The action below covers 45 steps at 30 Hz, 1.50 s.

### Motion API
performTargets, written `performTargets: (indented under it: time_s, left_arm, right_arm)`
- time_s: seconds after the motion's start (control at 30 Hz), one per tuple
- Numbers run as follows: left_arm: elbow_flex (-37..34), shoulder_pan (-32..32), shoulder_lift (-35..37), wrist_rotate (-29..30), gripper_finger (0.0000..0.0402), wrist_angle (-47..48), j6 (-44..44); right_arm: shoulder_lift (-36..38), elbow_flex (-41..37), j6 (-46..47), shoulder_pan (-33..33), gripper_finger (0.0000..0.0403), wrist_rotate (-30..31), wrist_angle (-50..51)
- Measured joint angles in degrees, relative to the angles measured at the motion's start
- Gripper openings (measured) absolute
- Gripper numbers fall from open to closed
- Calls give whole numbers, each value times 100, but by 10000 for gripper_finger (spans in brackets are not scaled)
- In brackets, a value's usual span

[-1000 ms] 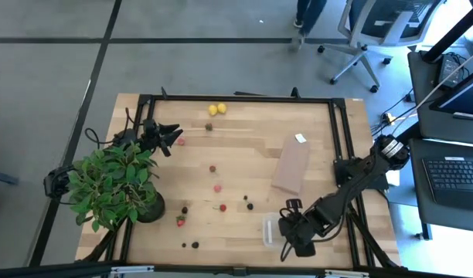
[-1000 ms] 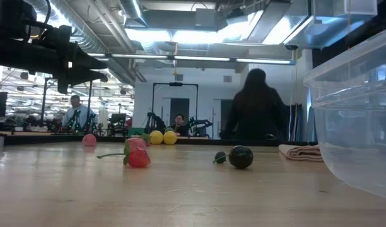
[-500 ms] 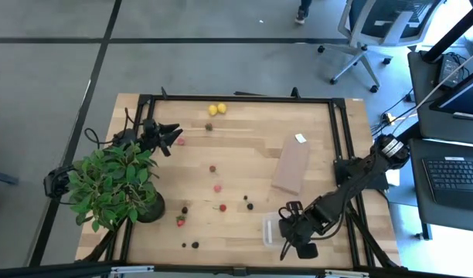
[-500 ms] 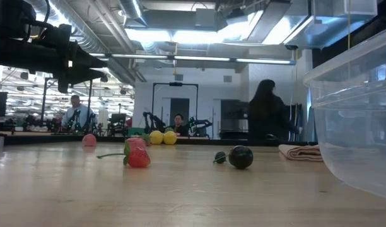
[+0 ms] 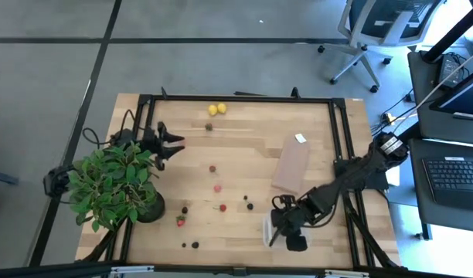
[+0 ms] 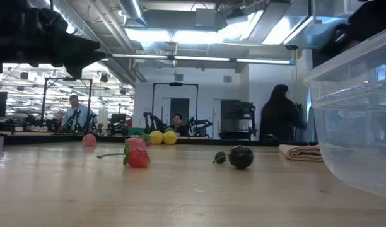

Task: Pick and placing Produce into tupperware
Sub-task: Put the peach into the transparent container, then put the cherry into the transparent container

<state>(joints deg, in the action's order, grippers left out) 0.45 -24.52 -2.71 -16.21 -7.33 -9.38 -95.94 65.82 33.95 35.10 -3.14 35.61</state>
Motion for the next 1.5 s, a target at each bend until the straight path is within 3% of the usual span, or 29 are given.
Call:
performTargets:
  time_s: [0.23, 0.37, 0.6, 0.8, 1.1, 1.33, 1.5]
  left_arm:
    - [147, 456, -609, 44, 165, 23, 98]
    - [395, 739, -1186, 453, 165, -33, 187]
    - [798, 1005, -2190, 1080, 165, -608, 546]
    - [928, 1128, -2790, 1121, 165, -1205, 241]
    - [1063, 1359, -3432, 1123, 165, -1540, 191]
    - [1064, 1415, -3601, 1123, 165, -1672, 159]
    - [1064, 1415, -3599, 1123, 165, -1679, -129]
  right_arm:
    - [0, 0, 49, -210, 118, -6, -7]
    - [0, 0, 34, -233, 126, -10, -46]
    - [0, 0, 55, -233, 195, -13, -69]
    - [0, 15, 172, -263, 238, -227, -48]
    - [2, 1031, -305, -412, 244, -422, 1571]
    - [4, 1974, -753, -893, 244, 903, 2646]
    - [9, 2102, -907, -1526, 244, 1332, 2062]
